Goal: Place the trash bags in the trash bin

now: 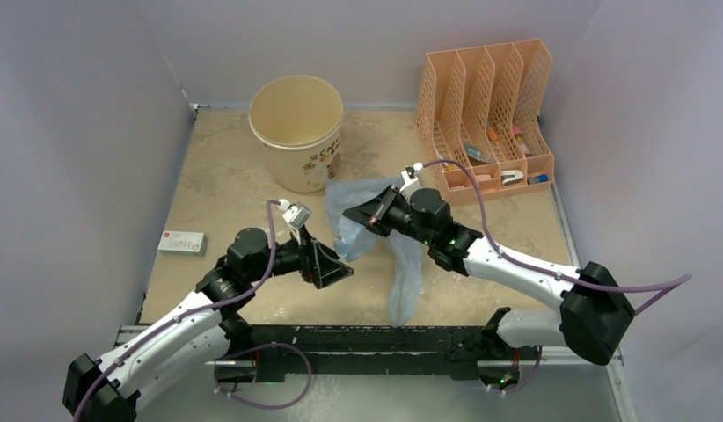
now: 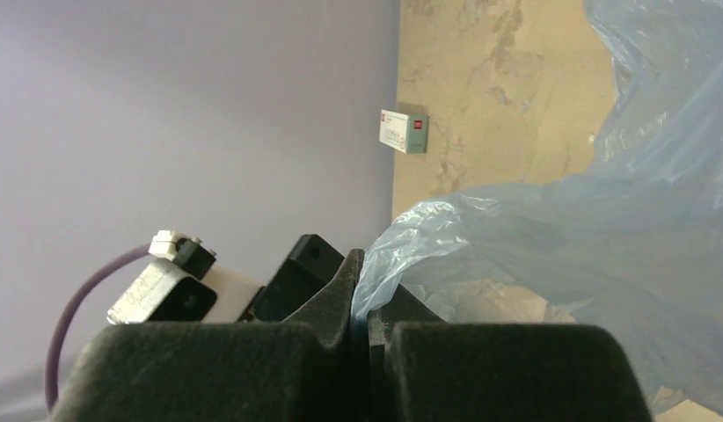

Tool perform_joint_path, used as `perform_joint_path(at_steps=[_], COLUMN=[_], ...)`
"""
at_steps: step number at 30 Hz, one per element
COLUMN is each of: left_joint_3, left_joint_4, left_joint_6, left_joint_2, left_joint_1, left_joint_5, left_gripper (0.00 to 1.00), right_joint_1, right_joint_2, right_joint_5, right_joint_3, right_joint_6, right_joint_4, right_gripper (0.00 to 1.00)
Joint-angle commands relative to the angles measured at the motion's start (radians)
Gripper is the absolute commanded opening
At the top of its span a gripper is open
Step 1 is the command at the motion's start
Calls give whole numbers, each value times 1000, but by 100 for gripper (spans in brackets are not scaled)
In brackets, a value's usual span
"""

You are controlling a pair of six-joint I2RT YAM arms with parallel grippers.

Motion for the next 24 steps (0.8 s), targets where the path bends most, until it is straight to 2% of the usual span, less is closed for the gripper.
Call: perform_joint_path(at_steps=[1, 4, 8, 11, 13, 16, 18, 19, 24], left_joint_3=[26, 14, -17, -22, -20, -20, -22, -20, 31], left_joint_4=[134, 165, 237, 282, 312, 325, 304, 279, 0], left_joint_6=[52, 56, 33, 25, 17, 2, -3, 0, 73], left_joint_2=[38, 69, 38, 38, 57, 88, 86, 77, 56], left_joint_1=[-51, -65, -66, -66, -67, -66, -66, -66, -66], left_joint_5=[-79, -144, -241, -248, -202, -162, -162, -170, -152], left_gripper=[84, 69, 62, 57, 47, 25, 5, 0, 0], right_joint_1=[-1, -1, -1, -1, -1, -1, -1, -2, -18], right_joint_2=[-2, 11, 12, -4, -7, -5, -8, -16, -62], right_joint_5=[3, 4, -40, -17, -18, -44, -48, -25, 73], right_joint_3=[61, 71, 49, 32, 30, 23, 30, 38, 121], right_joint_6=[34, 23, 29, 27, 24, 26, 24, 18, -105], right_joint_4=[49, 73, 66, 86, 77, 91, 67, 43, -78], right_gripper=[0, 0, 0, 0, 0, 0, 0, 0, 0])
